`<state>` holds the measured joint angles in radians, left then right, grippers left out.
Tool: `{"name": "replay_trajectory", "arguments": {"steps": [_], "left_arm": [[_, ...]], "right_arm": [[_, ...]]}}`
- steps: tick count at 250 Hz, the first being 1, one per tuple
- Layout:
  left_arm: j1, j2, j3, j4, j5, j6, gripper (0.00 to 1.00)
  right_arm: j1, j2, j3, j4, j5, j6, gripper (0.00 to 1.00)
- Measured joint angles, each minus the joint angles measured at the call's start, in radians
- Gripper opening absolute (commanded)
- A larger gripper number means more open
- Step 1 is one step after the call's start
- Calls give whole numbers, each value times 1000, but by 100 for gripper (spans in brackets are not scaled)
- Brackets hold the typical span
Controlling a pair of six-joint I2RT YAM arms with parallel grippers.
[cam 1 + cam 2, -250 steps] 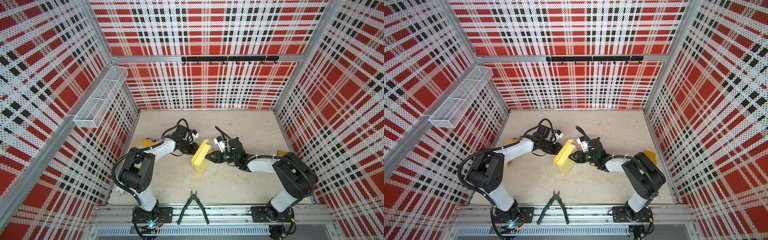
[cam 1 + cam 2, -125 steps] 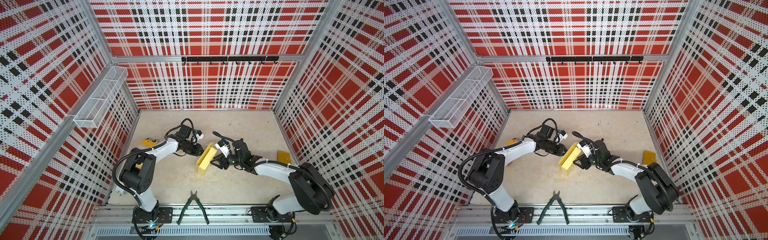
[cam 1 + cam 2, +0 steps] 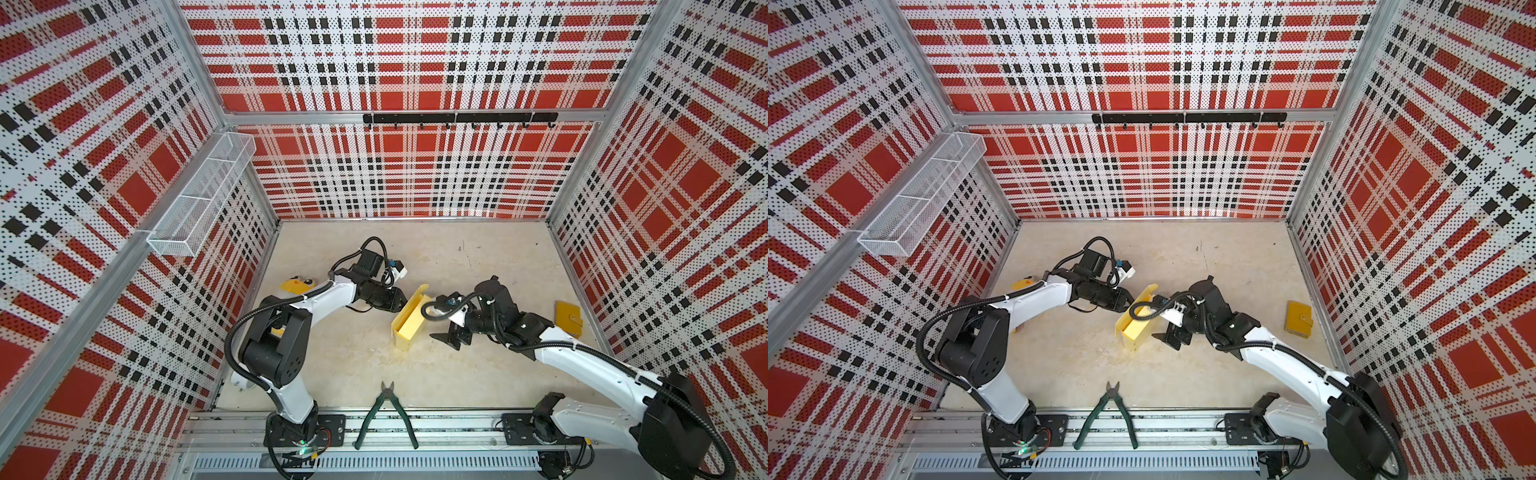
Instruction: Fold the paper box
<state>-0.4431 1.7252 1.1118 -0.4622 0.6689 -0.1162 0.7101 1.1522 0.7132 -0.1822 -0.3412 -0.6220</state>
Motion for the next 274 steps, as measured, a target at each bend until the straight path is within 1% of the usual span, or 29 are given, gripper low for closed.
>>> {"name": "replay_trajectory", "arguments": {"steps": [25,45,68,94,118,139,174,197,219,252,274], "left_arm": [[-1,0,0,0,2,7,24],[-3,0,0,0,8,16,24],[-10,0,0,-3,13,30,24],[-22,0,10,-15,17,52,24],[-33,0,18,-23,21,66,24],[-39,0,27,-27,23,74,24],[-41,0,34,-36,23,84,24],[-41,0,35,-38,23,90,24],[-41,0,35,-40,24,95,24],[-41,0,35,-40,31,97,23],[-41,0,35,-40,32,100,23]], "right_arm": [[51,35,0,28,94,-213,99],[71,84,0,54,165,-355,100],[64,127,8,70,203,-462,100],[38,164,68,40,210,-527,100],[-18,176,143,-8,165,-529,100],[-100,152,178,-45,83,-482,100],[-283,66,171,-153,-84,-385,100],[-385,22,122,-159,-151,-337,100],[-409,58,102,-192,-193,-326,99],[-409,218,111,-203,-269,-320,100],[-409,292,110,-183,-311,-308,100]]}}
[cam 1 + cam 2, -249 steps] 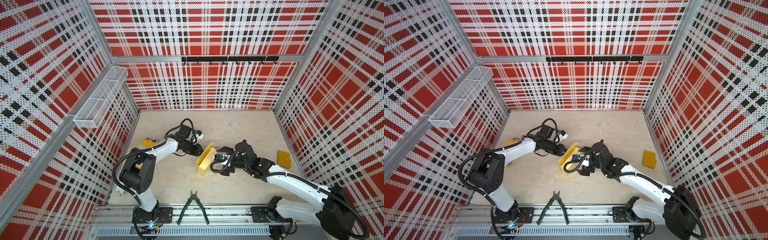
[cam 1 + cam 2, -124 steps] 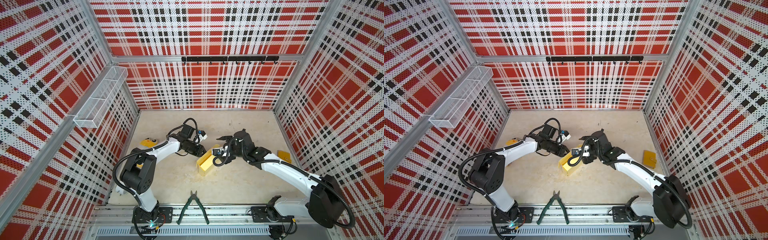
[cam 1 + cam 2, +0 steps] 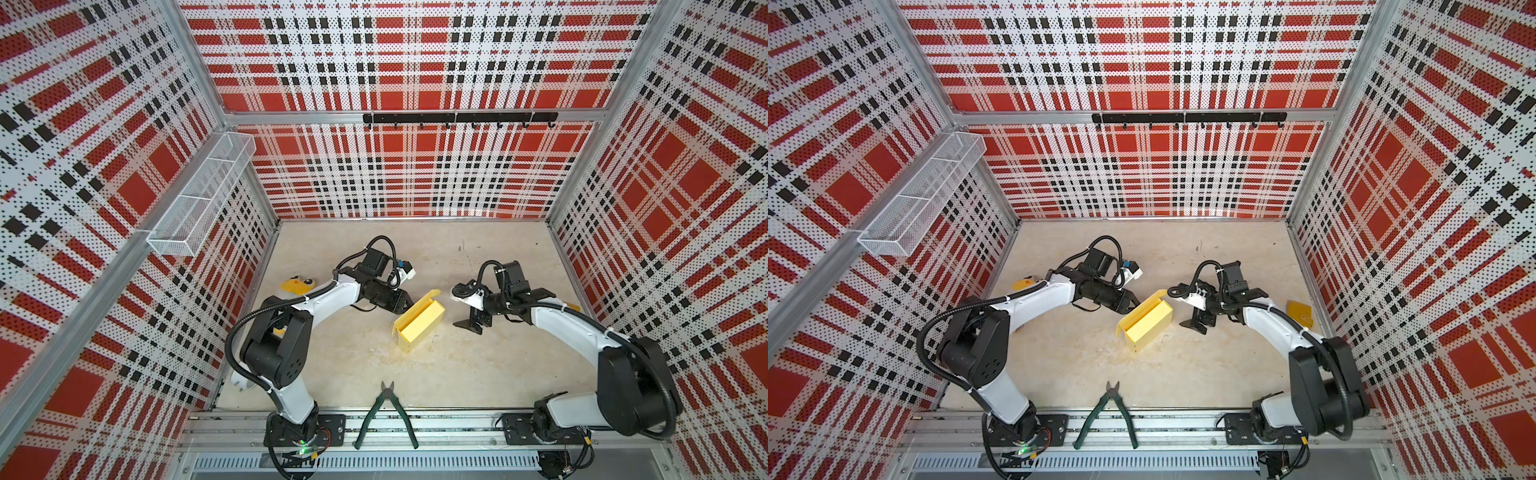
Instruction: Fold the paper box
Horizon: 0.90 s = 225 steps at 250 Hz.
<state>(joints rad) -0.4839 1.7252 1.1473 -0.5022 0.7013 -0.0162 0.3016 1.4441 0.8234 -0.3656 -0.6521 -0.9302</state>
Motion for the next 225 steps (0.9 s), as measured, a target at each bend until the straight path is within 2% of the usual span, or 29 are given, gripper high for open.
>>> {"name": "replay_trajectory", "arguments": {"steps": [58,96,129,161,225], "left_arm": [[0,0,0,-2,24,26,24],[2,4,2,-7,46,46,24],[5,13,10,-16,56,68,24],[5,18,18,-27,59,84,24],[5,25,34,-49,60,107,25]], "right_arm": [[2,114,44,52,-88,5,98],[2,174,158,-5,-129,-37,97],[2,182,217,-61,-119,-95,98],[27,182,277,-144,-54,-166,99],[200,166,388,-350,195,-293,100]]}}
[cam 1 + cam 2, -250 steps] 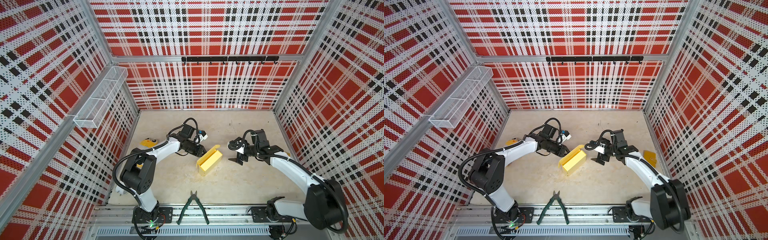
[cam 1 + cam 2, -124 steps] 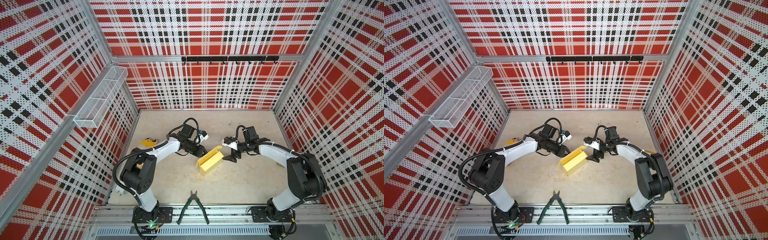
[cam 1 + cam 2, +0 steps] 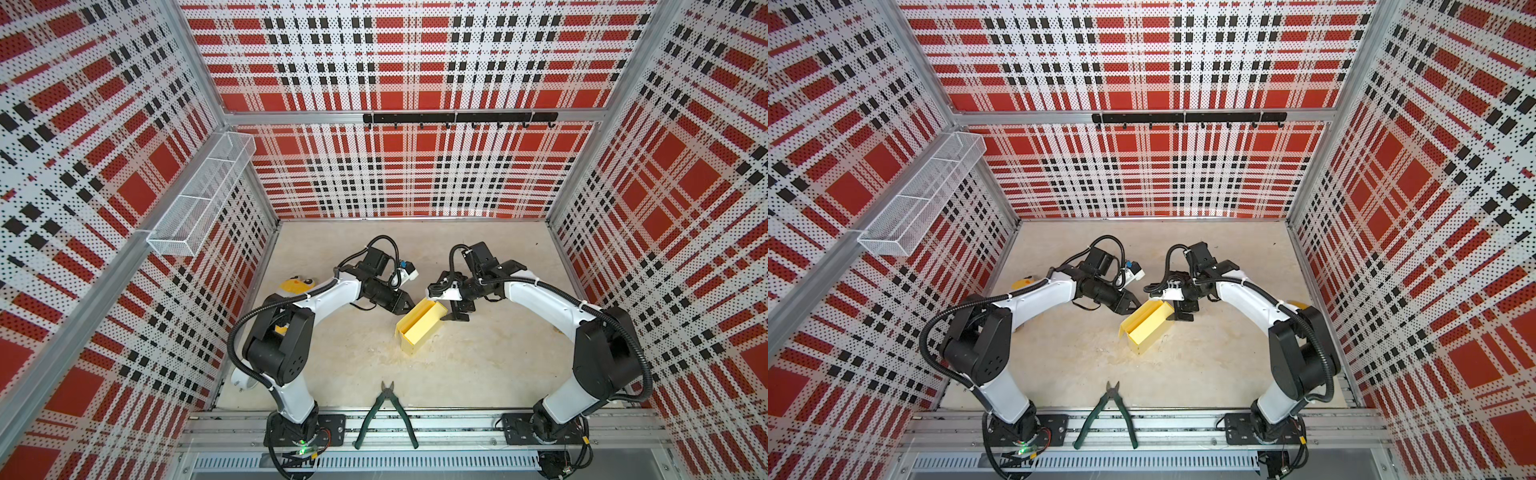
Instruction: Fold the paper box
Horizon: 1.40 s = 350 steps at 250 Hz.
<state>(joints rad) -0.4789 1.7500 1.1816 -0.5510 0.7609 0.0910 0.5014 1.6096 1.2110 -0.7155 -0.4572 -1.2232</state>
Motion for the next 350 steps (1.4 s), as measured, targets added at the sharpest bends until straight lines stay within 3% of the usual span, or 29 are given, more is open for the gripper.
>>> {"name": "replay_trajectory", "arguments": {"steps": [77,198,235,327,350], "left_arm": [[0,6,6,-5,14,19,25],[-1,6,6,-12,21,34,25],[-1,6,6,-12,21,34,25],[0,6,6,-14,26,34,25],[0,6,6,-14,27,34,25]], "right_arm": [[55,-37,122,-153,198,-94,100],[201,31,126,-147,260,-137,97],[206,50,121,-142,264,-138,92],[218,67,121,-129,269,-128,65],[224,73,121,-132,269,-119,64]]}}
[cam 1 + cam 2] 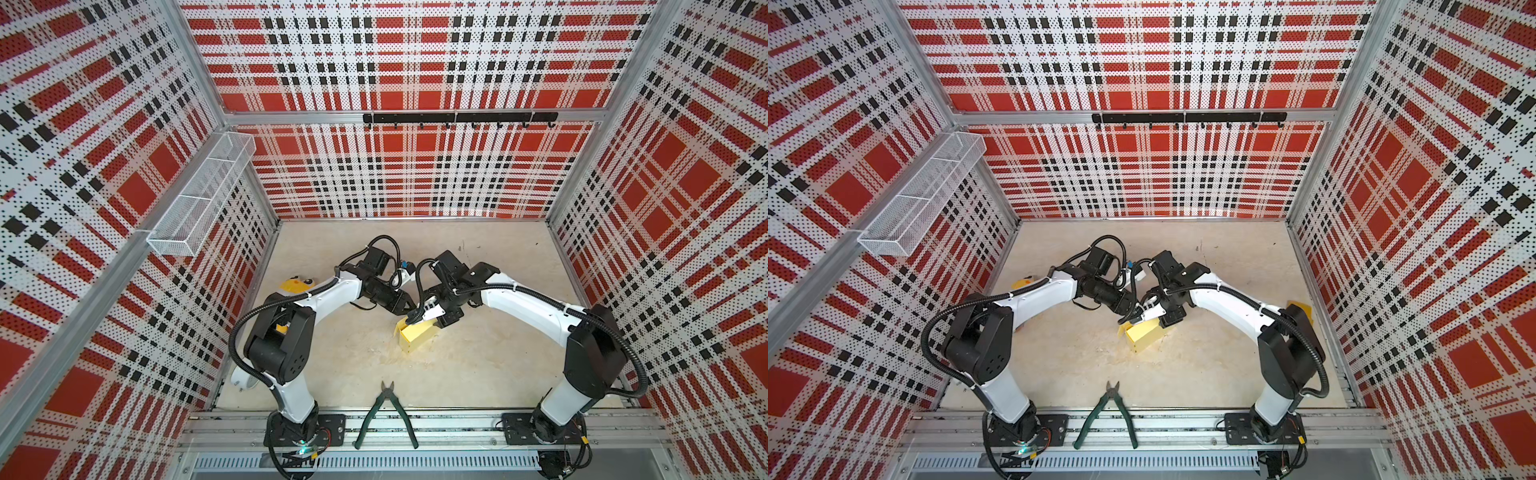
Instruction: Fold the paper box
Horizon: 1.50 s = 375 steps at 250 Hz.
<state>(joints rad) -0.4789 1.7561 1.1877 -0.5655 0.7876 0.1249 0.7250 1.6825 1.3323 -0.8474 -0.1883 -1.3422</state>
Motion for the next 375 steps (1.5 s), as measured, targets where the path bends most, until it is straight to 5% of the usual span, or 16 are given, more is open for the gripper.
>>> {"name": "replay_trajectory", "arguments": {"steps": [90,191,277,322,375], "left_arm": [[49,-20,-2,2,2,-24,35],[370,-247,-60,79,94,24,41],[278,-306,-220,64,203,373,42],[200,-301,-257,64,192,428,37],[262,-305,-307,88,162,422,35]], "right_arm": [[9,6,-43,6,19,32,55],[3,5,-42,-12,3,153,43],[-9,7,-31,-42,-58,211,52],[-9,22,-28,-40,-72,219,56],[-13,23,-27,-34,-73,231,62]]}}
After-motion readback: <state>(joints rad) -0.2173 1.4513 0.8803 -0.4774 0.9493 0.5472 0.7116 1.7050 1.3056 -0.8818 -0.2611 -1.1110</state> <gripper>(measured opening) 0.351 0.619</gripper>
